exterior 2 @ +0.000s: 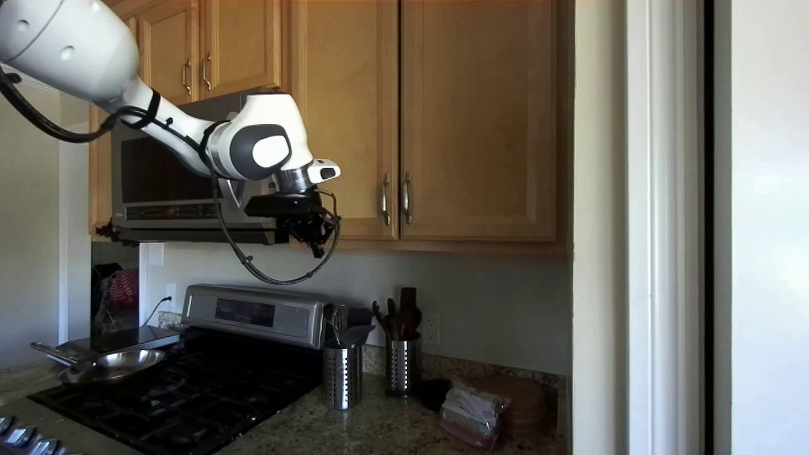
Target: Put the paper on the counter on the bottom shelf of the open cabinet and then close the cabinet door
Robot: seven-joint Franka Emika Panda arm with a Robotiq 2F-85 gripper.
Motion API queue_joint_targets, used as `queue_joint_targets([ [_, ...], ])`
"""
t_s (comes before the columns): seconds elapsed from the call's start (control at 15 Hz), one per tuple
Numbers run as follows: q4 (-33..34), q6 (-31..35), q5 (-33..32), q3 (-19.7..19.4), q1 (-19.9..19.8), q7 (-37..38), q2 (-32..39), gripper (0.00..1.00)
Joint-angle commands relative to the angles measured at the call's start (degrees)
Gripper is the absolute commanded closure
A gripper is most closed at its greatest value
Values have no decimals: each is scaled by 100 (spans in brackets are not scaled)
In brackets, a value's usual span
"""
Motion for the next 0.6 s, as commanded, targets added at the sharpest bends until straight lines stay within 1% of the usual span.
queue_joint_targets([
  [0.0,-535,-1208,252,-199,132,-394,-726,89],
  [0.07,-599,-1516,139,-213,110,-362,-831,86],
  [0.13,-668,-1817,54,-230,91,-366,-935,65],
  [0.27,-809,-2307,-35,-272,81,-413,-1105,54],
  [0.33,-877,-2503,-45,-294,82,-444,-1171,47],
  [0.53,-1037,-2878,-46,-323,82,-439,-1325,28],
])
